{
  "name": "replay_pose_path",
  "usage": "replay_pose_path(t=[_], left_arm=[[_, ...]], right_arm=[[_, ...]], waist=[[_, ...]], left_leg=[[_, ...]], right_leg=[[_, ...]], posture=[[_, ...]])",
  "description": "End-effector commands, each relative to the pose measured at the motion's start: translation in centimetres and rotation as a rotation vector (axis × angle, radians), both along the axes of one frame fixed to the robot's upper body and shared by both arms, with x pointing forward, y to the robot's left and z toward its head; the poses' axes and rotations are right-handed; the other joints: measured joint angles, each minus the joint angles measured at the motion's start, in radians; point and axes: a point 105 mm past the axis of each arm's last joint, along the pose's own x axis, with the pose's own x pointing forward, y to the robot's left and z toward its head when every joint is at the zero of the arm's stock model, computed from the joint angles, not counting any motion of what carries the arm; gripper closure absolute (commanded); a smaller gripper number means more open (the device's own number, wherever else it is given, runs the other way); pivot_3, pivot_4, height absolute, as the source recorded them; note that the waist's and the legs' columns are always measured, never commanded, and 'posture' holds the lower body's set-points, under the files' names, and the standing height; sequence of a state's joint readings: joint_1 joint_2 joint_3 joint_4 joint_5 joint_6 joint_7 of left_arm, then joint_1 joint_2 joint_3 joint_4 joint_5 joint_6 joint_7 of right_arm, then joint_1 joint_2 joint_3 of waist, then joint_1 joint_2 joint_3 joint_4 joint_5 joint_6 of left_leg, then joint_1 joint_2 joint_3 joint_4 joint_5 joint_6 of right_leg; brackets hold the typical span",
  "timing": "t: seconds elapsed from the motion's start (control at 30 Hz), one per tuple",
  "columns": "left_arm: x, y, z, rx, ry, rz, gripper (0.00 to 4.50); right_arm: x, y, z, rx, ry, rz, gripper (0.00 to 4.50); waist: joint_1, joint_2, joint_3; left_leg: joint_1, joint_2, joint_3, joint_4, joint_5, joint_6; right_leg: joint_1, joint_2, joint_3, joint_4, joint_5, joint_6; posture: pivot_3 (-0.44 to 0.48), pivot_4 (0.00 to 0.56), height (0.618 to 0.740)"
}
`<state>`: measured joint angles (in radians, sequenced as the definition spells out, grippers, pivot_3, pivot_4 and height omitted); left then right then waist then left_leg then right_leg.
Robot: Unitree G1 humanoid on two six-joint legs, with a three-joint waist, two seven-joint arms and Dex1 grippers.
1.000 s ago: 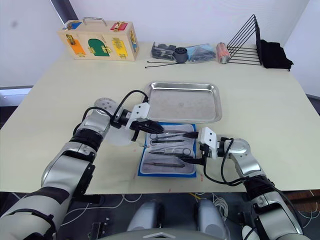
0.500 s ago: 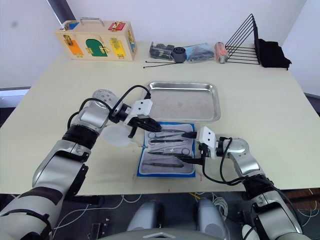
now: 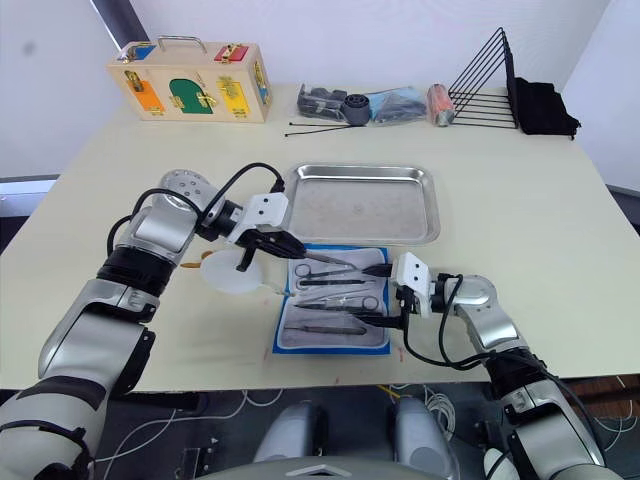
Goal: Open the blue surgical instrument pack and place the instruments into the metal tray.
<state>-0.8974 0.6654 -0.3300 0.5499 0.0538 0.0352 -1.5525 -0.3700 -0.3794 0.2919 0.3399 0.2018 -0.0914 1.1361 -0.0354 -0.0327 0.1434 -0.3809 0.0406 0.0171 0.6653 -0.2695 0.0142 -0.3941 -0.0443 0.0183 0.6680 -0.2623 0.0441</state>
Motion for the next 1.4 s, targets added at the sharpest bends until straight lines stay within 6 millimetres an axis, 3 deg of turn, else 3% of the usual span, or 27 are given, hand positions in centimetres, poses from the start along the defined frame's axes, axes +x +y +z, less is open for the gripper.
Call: replay_pose_path(t=[0.03, 1.07, 1.4], left_arm=[[-0.2, 0.4, 1.4, -0.004, -0.034, -0.013, 4.16], [-2.3, 4.9, 4.1, 0.037, -0.059, 0.100, 4.16], [-2.6, 3.5, 7.2, -0.299, 0.005, 0.234, 4.16]], right_arm=[[-1.8, -1.8, -5.8, -0.182, 0.195, -0.044, 0.00], [-1.8, -1.6, -5.7, -0.175, 0.190, -0.038, 0.00], [-1.8, -1.5, -5.7, -0.173, 0.190, -0.037, 0.00]], waist=[[0.000, 0.000, 0.000], [0.000, 0.000, 0.000], [0.000, 0.000, 0.000]], left_leg=[[0.000, 0.000, 0.000, 0.000, 0.000, 0.000], [0.000, 0.000, 0.000, 0.000, 0.000, 0.000], [0.000, 0.000, 0.000, 0.000, 0.000, 0.000]], right_leg=[[0.000, 0.000, 0.000, 0.000, 0.000, 0.000], [0.000, 0.000, 0.000, 0.000, 0.000, 0.000], [0.000, 0.000, 0.000, -0.001, 0.000, 0.000]], posture=[[0.000, 0.150, 0.740], [0.000, 0.150, 0.740], [0.000, 0.150, 0.740]])
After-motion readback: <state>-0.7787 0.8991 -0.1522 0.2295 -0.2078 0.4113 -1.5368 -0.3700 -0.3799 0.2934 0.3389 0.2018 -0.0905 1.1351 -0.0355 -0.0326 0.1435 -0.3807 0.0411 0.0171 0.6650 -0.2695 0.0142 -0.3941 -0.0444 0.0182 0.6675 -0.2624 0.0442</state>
